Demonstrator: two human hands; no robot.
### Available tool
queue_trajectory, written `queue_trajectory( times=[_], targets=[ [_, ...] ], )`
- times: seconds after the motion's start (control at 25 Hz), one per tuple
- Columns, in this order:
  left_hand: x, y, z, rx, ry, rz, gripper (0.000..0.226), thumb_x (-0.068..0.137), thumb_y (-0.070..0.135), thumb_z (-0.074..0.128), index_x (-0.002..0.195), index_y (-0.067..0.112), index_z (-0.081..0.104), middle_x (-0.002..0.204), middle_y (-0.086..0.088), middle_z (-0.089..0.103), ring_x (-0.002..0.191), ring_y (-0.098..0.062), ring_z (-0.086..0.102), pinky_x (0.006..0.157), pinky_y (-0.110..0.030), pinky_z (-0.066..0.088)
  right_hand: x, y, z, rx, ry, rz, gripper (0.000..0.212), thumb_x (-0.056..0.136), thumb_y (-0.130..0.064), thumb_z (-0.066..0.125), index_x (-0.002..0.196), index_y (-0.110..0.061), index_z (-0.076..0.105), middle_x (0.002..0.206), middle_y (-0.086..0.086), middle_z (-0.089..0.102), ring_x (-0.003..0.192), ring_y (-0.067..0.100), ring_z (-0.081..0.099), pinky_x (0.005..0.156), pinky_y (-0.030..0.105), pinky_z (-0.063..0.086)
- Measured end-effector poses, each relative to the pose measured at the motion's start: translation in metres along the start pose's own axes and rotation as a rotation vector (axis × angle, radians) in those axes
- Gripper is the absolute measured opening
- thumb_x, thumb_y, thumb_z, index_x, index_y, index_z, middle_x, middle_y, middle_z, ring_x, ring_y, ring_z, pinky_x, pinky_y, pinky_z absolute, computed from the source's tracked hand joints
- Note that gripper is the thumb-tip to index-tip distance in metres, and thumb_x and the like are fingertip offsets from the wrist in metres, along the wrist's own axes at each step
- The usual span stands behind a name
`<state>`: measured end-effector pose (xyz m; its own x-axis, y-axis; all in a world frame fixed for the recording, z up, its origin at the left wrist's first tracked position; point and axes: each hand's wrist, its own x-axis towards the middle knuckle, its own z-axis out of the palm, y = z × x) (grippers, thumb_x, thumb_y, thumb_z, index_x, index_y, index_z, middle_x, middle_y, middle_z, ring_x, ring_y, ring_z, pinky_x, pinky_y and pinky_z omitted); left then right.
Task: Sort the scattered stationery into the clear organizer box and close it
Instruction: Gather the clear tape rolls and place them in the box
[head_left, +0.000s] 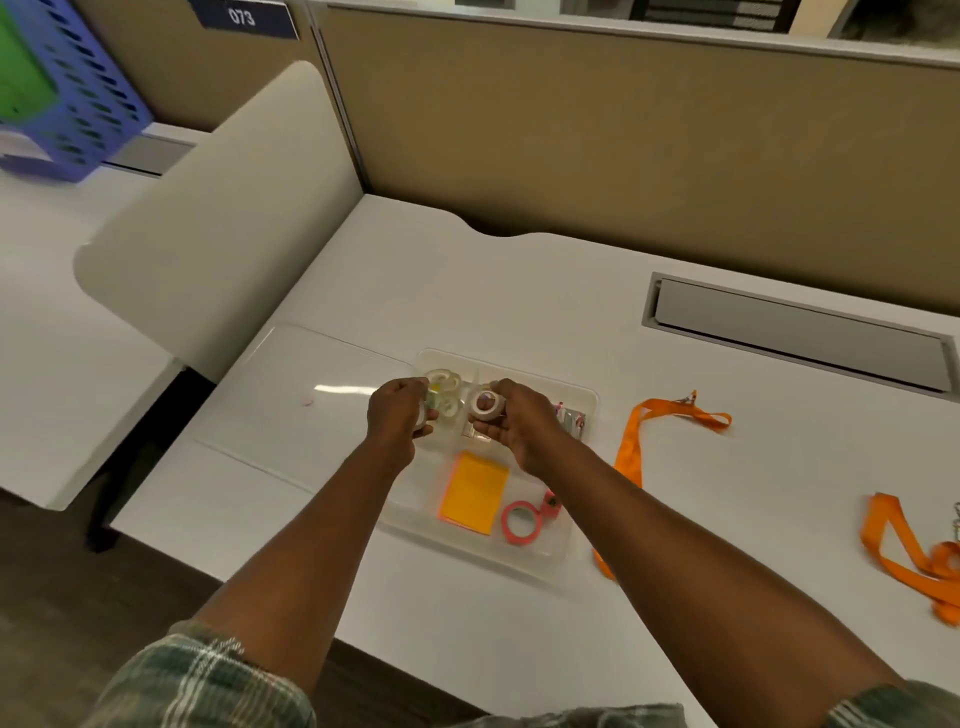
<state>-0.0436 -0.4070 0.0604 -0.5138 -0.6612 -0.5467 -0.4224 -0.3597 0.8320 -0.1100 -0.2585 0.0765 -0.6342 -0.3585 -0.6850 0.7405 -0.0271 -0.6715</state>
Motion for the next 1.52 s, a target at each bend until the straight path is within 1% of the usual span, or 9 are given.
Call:
queue_trajectory(
  times=[0.12, 0.28, 0.52, 0.68, 0.8, 0.92, 1.08, 1.24, 1.52],
  targets=[
    [0.01, 0.007, 0.001, 0.09, 0.024, 0.038, 0.012, 0.094, 0.023, 0.053, 0.094, 0.018, 0.063, 0.09, -0.006, 0.063, 0.069, -0.021, 0.065, 0.052, -0.028, 0.05, 0.011, -0.005, 0.019, -0.043, 0.006, 0.002, 0.013, 0.096, -0.021, 0.056, 0.097, -0.01, 0.062, 0.103, 0.018, 0.067, 0.091, 0.03, 0.066, 0.084, 0.038, 0.059],
    [0.021, 0.017, 0.003, 0.157, -0.025, 0.002, 0.026, 0.09, 0.023, 0.042, 0.104, 0.009, 0.059, 0.095, -0.011, 0.057, 0.075, -0.024, 0.057, 0.053, -0.031, 0.048, 0.018, -0.01, 0.034, -0.075, -0.01, 0.055, 0.022, 0.097, -0.024, 0.052, 0.111, -0.008, 0.057, 0.116, 0.019, 0.063, 0.095, 0.027, 0.064, 0.083, 0.034, 0.056],
    [0.033, 0.015, 0.003, 0.686, -0.132, 0.328, 0.048, 0.087, 0.017, 0.067, 0.133, 0.015, 0.052, 0.129, -0.013, 0.049, 0.104, -0.023, 0.057, 0.077, -0.025, 0.047, 0.019, -0.009, 0.036, -0.14, -0.07, 0.058, 0.043, 0.098, -0.031, 0.049, 0.137, -0.012, 0.047, 0.147, 0.016, 0.045, 0.129, 0.032, 0.048, 0.103, 0.037, 0.043],
    [0.036, 0.01, 0.001, 0.918, -0.211, 0.496, 0.068, 0.083, 0.026, 0.075, 0.142, 0.015, 0.044, 0.135, -0.014, 0.048, 0.121, -0.027, 0.053, 0.094, -0.031, 0.044, 0.018, -0.008, 0.017, -0.243, -0.038, -0.026, 0.038, 0.1, -0.034, 0.047, 0.131, -0.013, 0.051, 0.142, 0.016, 0.05, 0.126, 0.032, 0.052, 0.105, 0.041, 0.045],
    [0.038, 0.006, -0.004, 0.951, -0.116, 0.546, 0.063, 0.084, 0.033, 0.073, 0.139, 0.013, 0.048, 0.131, -0.016, 0.05, 0.121, -0.031, 0.052, 0.097, -0.04, 0.046, 0.015, -0.005, -0.009, -0.472, 0.101, -0.241, 0.034, 0.098, -0.036, 0.052, 0.123, -0.015, 0.06, 0.127, 0.008, 0.061, 0.116, 0.027, 0.058, 0.098, 0.043, 0.05],
    [0.038, -0.001, -0.01, 0.993, 0.0, 0.464, 0.068, 0.086, 0.04, 0.07, 0.141, 0.01, 0.043, 0.133, -0.02, 0.049, 0.124, -0.036, 0.05, 0.1, -0.048, 0.045, 0.009, 0.006, -0.045, -0.848, 0.323, -0.528, 0.034, 0.094, -0.032, 0.059, 0.122, -0.013, 0.062, 0.12, 0.009, 0.063, 0.109, 0.023, 0.059, 0.087, 0.032, 0.046],
    [0.035, -0.017, -0.013, 0.953, -0.001, 0.238, 0.069, 0.089, 0.047, 0.062, 0.139, 0.005, 0.041, 0.131, -0.025, 0.049, 0.123, -0.042, 0.051, 0.101, -0.053, 0.046, 0.003, 0.026, -0.087, -1.038, 0.415, -0.484, 0.044, 0.091, -0.028, 0.064, 0.13, -0.009, 0.057, 0.124, 0.017, 0.061, 0.112, 0.032, 0.058, 0.092, 0.038, 0.05],
    [0.021, -0.035, -0.006, 0.898, -0.037, 0.21, 0.073, 0.091, 0.046, 0.061, 0.144, 0.004, 0.034, 0.133, -0.025, 0.05, 0.123, -0.042, 0.051, 0.102, -0.055, 0.044, -0.008, 0.036, -0.1, -1.12, 0.475, -0.619, 0.041, 0.091, -0.025, 0.063, 0.13, -0.014, 0.058, 0.128, 0.013, 0.06, 0.116, 0.03, 0.055, 0.095, 0.037, 0.044],
    [-0.001, -0.041, 0.013, 0.869, -0.078, 0.192, 0.08, 0.093, 0.047, 0.059, 0.151, 0.004, 0.024, 0.145, -0.026, 0.041, 0.133, -0.042, 0.042, 0.108, -0.055, 0.039, -0.027, 0.061, -0.148, -1.054, 0.413, -0.444, 0.057, 0.09, -0.009, 0.056, 0.146, -0.016, 0.042, 0.144, 0.008, 0.048, 0.128, 0.028, 0.052, 0.099, 0.04, 0.046]
  ],
)
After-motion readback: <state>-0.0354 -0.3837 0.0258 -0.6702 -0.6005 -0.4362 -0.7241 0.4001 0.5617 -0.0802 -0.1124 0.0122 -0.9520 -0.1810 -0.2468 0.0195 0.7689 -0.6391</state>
